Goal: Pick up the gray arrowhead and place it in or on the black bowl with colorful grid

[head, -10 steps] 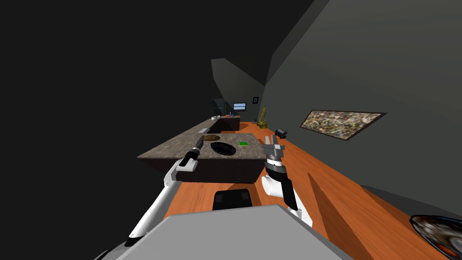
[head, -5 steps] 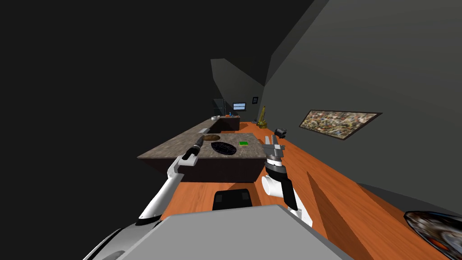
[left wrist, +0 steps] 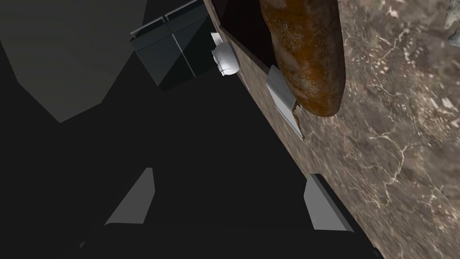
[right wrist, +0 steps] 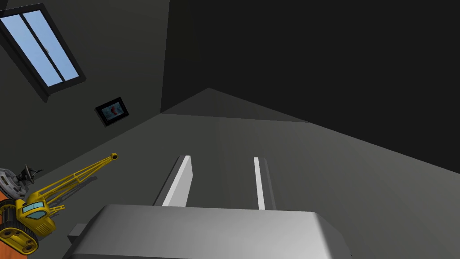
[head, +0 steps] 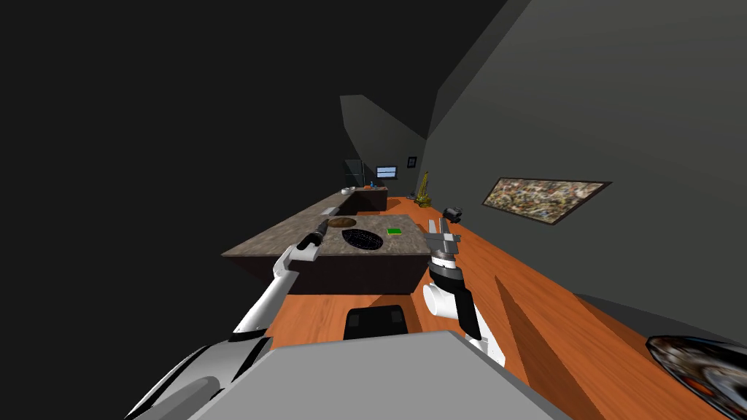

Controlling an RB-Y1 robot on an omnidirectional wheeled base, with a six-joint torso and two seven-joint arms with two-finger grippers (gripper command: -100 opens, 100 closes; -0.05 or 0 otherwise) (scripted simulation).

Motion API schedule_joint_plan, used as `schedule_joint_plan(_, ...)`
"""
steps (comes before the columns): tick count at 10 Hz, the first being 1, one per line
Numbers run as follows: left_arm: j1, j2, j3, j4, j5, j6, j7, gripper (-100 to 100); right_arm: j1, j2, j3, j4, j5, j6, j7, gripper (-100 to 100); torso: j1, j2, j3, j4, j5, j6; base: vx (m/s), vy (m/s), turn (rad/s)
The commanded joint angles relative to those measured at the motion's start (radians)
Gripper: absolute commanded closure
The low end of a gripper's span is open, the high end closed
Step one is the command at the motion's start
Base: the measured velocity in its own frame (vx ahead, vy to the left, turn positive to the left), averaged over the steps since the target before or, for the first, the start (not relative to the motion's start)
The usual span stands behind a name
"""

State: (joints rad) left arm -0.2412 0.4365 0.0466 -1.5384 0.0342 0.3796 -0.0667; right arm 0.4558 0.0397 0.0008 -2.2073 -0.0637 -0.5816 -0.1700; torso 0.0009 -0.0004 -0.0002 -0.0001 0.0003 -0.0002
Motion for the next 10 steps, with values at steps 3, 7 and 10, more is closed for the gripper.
schedule_joint_plan(3,-0.076,0.019,0.007,0.096,0.009,0.103,-0.005,-100,0.000,0.000,0.000,0.000,0.000,0.000,0.000,0,0.000,0.000,0.000,0.000,0.000,0.000,-0.002,0.018,-0.019)
schedule_joint_plan(7,-0.125,0.030,0.012,0.154,0.016,0.182,-0.009,-100,0.000,0.000,0.000,0.000,0.000,0.000,0.000,0,0.000,0.000,0.000,0.000,0.000,0.000,0.003,0.010,-0.007)
schedule_joint_plan(10,-0.172,0.039,0.017,0.212,0.024,0.248,-0.013,-100,0.000,0.000,0.000,0.000,0.000,0.000,0.000,0,-0.001,0.000,0.000,0.000,0.000,0.000,0.006,0.009,-0.011)
